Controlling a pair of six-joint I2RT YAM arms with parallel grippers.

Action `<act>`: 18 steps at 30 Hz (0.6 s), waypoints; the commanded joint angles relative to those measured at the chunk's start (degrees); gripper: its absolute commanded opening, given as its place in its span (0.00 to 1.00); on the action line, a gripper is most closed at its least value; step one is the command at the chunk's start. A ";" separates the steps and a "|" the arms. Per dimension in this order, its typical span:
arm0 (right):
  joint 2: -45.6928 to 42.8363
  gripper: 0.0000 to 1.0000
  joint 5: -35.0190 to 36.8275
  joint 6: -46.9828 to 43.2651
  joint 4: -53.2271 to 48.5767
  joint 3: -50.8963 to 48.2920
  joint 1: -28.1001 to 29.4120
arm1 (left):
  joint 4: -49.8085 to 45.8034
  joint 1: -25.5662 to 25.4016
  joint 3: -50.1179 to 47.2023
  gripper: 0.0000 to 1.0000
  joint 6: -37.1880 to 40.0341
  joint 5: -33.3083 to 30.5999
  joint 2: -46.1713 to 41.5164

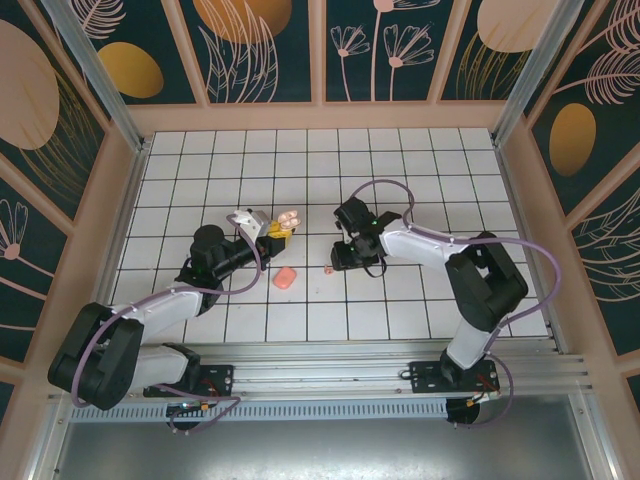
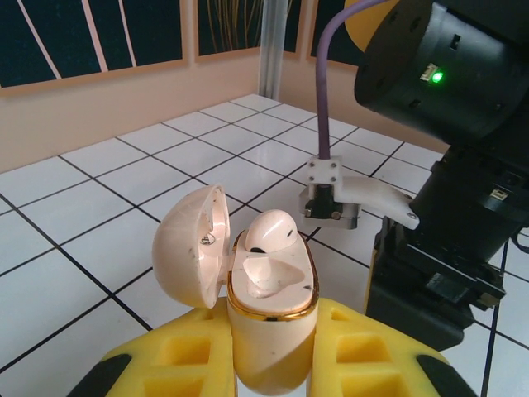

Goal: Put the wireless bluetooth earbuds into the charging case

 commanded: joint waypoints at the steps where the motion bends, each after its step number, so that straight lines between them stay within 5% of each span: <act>1: 3.00 0.40 1.46 -0.04 -0.89 2.76 0.00 | -0.42 -0.16 1.13 0.08 0.62 -0.14 -1.28; 18: 9.06 0.36 5.13 -2.24 -1.36 5.08 -0.43 | -1.31 -0.16 2.46 0.08 1.37 0.51 -0.22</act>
